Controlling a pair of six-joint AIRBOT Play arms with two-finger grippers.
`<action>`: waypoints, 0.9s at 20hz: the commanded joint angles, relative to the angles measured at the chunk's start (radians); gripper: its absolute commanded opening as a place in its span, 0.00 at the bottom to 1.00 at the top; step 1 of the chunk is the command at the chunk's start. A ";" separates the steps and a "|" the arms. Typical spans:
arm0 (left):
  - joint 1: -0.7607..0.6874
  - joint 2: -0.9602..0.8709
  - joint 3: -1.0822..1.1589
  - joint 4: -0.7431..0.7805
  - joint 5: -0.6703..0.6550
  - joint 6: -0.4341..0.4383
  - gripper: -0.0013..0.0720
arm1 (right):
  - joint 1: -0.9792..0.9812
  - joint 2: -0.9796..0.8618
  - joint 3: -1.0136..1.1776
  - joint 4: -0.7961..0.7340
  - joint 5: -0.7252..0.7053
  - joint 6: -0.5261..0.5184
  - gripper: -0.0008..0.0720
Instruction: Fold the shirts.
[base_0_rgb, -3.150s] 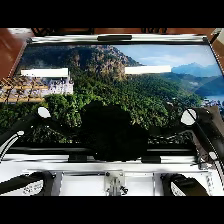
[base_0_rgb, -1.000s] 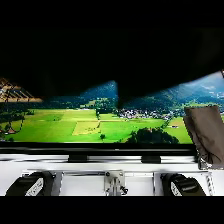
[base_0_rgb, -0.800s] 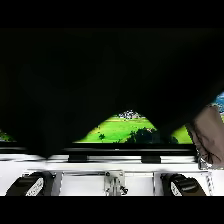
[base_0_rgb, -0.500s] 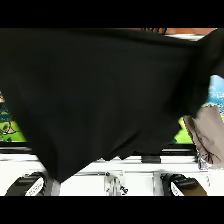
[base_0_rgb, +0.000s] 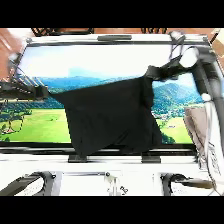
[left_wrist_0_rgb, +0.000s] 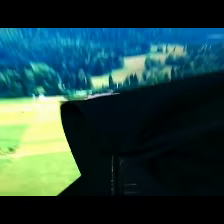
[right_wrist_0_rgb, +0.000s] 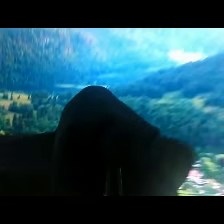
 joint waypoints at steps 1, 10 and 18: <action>-0.001 -0.128 -0.058 -0.118 -0.009 -0.029 0.09 | 0.000 -0.145 0.001 0.197 0.010 0.008 0.26; 0.128 -0.105 -0.003 0.000 -0.410 -0.055 0.79 | -0.154 0.053 -0.004 -0.336 0.536 -0.111 0.67; -0.010 0.073 -0.613 -0.130 -0.226 0.004 0.72 | -0.293 0.347 -0.444 -0.246 0.447 -0.112 0.67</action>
